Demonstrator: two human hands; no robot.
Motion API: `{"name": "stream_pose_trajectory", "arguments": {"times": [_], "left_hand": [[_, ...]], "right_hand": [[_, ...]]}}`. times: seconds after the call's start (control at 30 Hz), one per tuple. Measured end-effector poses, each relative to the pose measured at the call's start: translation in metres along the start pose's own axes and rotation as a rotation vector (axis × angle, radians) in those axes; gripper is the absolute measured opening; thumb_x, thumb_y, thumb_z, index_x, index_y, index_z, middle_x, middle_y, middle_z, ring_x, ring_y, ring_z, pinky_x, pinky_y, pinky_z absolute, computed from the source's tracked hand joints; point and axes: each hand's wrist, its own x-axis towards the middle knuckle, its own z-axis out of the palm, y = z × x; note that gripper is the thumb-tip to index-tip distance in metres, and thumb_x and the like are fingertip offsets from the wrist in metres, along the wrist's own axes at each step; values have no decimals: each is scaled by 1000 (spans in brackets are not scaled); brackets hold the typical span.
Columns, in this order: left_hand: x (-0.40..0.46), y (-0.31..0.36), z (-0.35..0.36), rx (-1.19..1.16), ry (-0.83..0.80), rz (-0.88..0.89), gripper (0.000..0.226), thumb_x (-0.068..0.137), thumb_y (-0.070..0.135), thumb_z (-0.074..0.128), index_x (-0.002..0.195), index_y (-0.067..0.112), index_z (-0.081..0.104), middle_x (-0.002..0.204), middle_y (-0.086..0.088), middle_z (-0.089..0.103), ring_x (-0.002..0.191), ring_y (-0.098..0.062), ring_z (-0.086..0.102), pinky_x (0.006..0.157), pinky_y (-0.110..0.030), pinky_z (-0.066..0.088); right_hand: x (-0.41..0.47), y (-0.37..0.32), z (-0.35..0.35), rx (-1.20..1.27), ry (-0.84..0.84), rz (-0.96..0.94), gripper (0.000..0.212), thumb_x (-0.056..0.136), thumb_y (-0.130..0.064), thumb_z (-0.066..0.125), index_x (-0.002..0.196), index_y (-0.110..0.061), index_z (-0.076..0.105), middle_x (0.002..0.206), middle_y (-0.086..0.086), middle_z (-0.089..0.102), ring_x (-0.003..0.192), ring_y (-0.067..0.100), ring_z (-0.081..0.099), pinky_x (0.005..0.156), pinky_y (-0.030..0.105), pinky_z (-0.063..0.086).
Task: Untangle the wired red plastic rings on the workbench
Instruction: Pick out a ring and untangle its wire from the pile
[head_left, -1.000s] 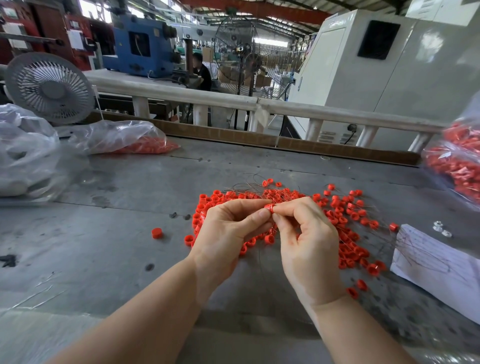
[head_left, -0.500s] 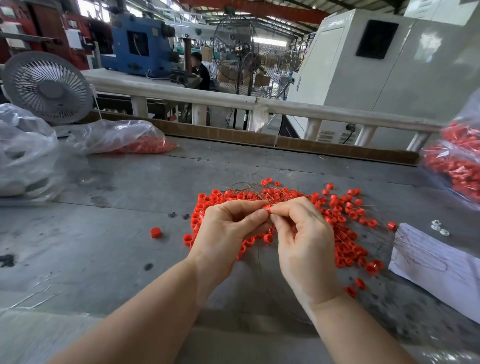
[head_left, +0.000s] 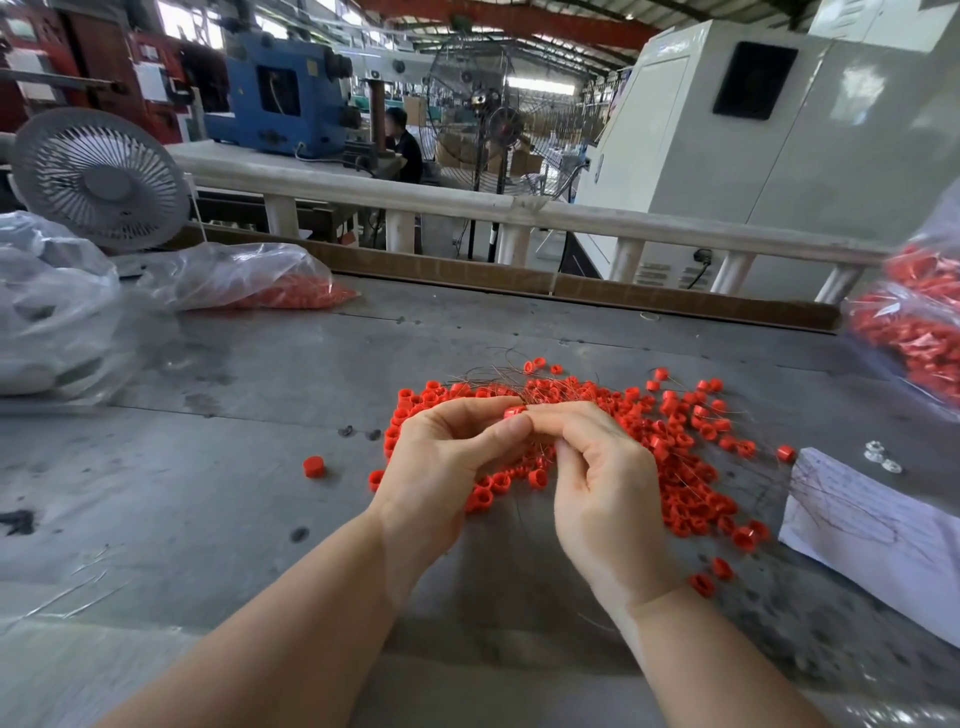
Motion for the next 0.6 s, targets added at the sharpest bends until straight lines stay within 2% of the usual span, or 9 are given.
{"name": "stream_pose_trajectory", "arguments": {"times": [0.1, 0.2, 0.3, 0.43, 0.6], "left_hand": [[0, 0, -1, -41, -16, -21, 16, 61, 13, 71, 76, 12, 76, 79, -8, 74, 73, -13, 71, 63, -16, 53], [0, -1, 1, -50, -19, -40, 18, 66, 11, 66, 82, 10, 74, 80, -9, 74, 72, -12, 70, 62, -14, 53], [0, -2, 3, -13, -40, -47, 15, 73, 9, 63, 81, 11, 76, 78, -8, 73, 69, -10, 69, 62, -15, 54], [-2, 0, 5, 33, -79, -38, 17, 68, 15, 64, 78, 17, 78, 78, -6, 74, 68, -9, 69, 63, -15, 54], [-3, 0, 6, 106, -98, 4, 15, 71, 14, 64, 78, 15, 77, 78, -8, 74, 68, -10, 69, 64, -16, 55]], "right_hand": [[2, 1, -2, 106, -18, 116, 37, 82, 16, 46, 89, -8, 73, 89, -6, 68, 91, 3, 62, 84, 10, 45], [3, 1, -4, 222, -18, 260, 39, 84, 17, 50, 83, -17, 69, 82, -12, 69, 82, 0, 64, 77, 9, 46], [4, 3, -3, 269, -7, 320, 28, 85, 7, 59, 84, -19, 68, 80, -9, 69, 77, 2, 64, 72, 13, 48], [3, 4, -3, 390, 5, 429, 15, 83, -9, 68, 85, -23, 70, 79, -4, 72, 78, 10, 68, 74, 24, 53], [4, 4, -4, 548, 12, 533, 12, 80, -9, 71, 79, -21, 70, 74, 0, 72, 68, 13, 67, 59, 20, 54]]}}
